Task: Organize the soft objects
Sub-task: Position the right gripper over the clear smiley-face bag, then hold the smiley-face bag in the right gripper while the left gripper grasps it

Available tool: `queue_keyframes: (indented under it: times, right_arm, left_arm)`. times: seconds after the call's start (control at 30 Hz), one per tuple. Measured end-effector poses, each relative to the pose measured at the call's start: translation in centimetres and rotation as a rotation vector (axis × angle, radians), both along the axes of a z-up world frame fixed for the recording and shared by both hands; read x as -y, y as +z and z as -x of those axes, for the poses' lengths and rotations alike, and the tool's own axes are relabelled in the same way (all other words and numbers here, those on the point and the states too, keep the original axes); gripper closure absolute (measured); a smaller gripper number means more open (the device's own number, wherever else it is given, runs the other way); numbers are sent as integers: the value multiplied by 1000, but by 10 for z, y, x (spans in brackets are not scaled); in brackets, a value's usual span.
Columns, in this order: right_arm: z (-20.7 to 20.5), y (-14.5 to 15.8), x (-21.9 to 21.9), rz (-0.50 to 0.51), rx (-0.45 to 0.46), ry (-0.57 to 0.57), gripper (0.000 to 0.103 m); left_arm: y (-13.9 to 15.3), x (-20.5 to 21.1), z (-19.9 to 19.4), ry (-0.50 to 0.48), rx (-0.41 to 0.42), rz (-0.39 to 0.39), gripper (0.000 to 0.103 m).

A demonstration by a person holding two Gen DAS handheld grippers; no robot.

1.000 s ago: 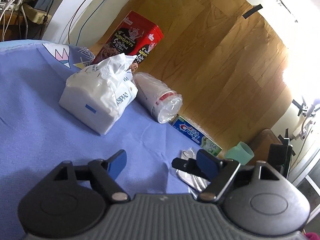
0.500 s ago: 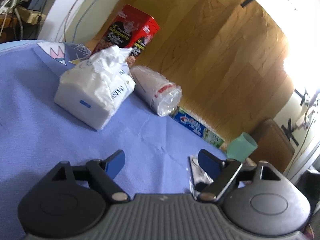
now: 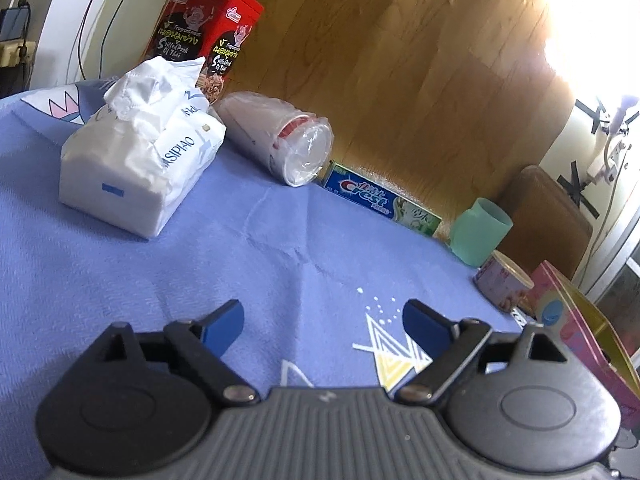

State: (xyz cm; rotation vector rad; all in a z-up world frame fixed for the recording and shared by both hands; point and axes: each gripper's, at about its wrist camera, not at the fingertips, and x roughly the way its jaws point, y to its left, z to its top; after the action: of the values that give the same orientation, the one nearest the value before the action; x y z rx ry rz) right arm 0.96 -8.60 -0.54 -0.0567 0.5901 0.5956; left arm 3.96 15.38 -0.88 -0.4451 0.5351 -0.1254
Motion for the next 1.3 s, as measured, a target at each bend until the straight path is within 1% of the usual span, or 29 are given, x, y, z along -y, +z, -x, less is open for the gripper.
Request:
queue_keyframes:
  times: [0.07, 0.13, 0.37, 0.57, 0.77, 0.97, 1.07, 1.13, 1.2, 1.3]
  right_arm:
    - [-3, 0, 4, -31, -13, -6, 21]
    - [-1, -1, 4, -38, -13, -6, 21]
    - [5, -1, 4, -20, -6, -2, 19]
    - [11, -1, 2, 3, 4, 32, 21]
    - [18, -1, 11, -22, -9, 38, 22]
    - [32, 0, 20, 10, 18, 36, 22]
    - [35, 0, 32, 3, 16, 8, 21]
    - [37, 0, 41, -5, 10, -19, 18]
    - [39, -1, 50, -18, -1, -39, 18]
    - [46, -3, 58, -20, 1, -48, 18]
  left_arm:
    - [0, 1, -1, 0, -5, -8, 12]
    - [1, 3, -1, -1, -9, -21, 12]
    - [3, 10, -4, -3, -20, -74, 11]
    - [3, 14, -5, -5, -28, -100, 10]
    - [4, 20, -7, -10, -40, -136, 8]
    - [5, 33, -6, -34, -55, -185, 8]
    - [6, 44, -1, -63, -65, -167, 8]
    - [8, 52, 4, -94, -71, -124, 6]
    - [9, 62, 10, -138, -88, -71, 6]
    - [13, 77, 16, -224, -112, -19, 6]
